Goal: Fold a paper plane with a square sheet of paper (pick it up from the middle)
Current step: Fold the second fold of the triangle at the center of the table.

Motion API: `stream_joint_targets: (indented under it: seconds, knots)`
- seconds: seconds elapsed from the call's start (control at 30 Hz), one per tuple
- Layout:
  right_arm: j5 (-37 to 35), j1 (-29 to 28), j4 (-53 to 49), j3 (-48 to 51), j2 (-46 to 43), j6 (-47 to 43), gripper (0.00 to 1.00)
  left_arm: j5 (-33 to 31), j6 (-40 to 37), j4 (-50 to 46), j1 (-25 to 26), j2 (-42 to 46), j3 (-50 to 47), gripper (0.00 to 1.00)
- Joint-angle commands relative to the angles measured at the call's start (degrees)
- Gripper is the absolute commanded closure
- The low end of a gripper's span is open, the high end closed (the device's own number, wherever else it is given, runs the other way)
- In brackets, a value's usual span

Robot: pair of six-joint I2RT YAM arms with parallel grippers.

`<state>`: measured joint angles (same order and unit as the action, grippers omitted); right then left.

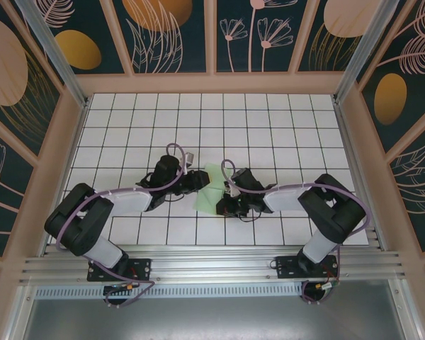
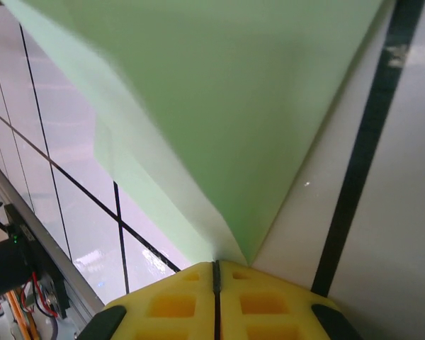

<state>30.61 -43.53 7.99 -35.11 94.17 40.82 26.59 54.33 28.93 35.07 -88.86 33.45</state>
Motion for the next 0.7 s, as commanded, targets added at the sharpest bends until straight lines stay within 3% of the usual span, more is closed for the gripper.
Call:
stream_joint_targets:
  seconds: [0.0,0.43,0.53,0.67]
  knots:
    - [-3.78,1.24,-7.93,-0.33,3.18,-5.49,0.91,1.90,0.95,2.30,0.69,1.51,-2.18,0.67]
    - [-5.01,1.60,-8.37,-2.16,2.99,-3.39,0.90,10.41,-1.74,2.80,1.23,-7.05,0.86,0.64]
    - [-5.46,1.53,-8.68,-2.20,2.11,-2.83,0.89,9.30,-2.23,3.24,1.31,-9.01,1.65,0.63]
    - [-5.82,1.47,-9.04,-1.98,0.32,-2.02,0.89,2.85,-3.91,0.75,1.23,-11.68,2.29,0.66]
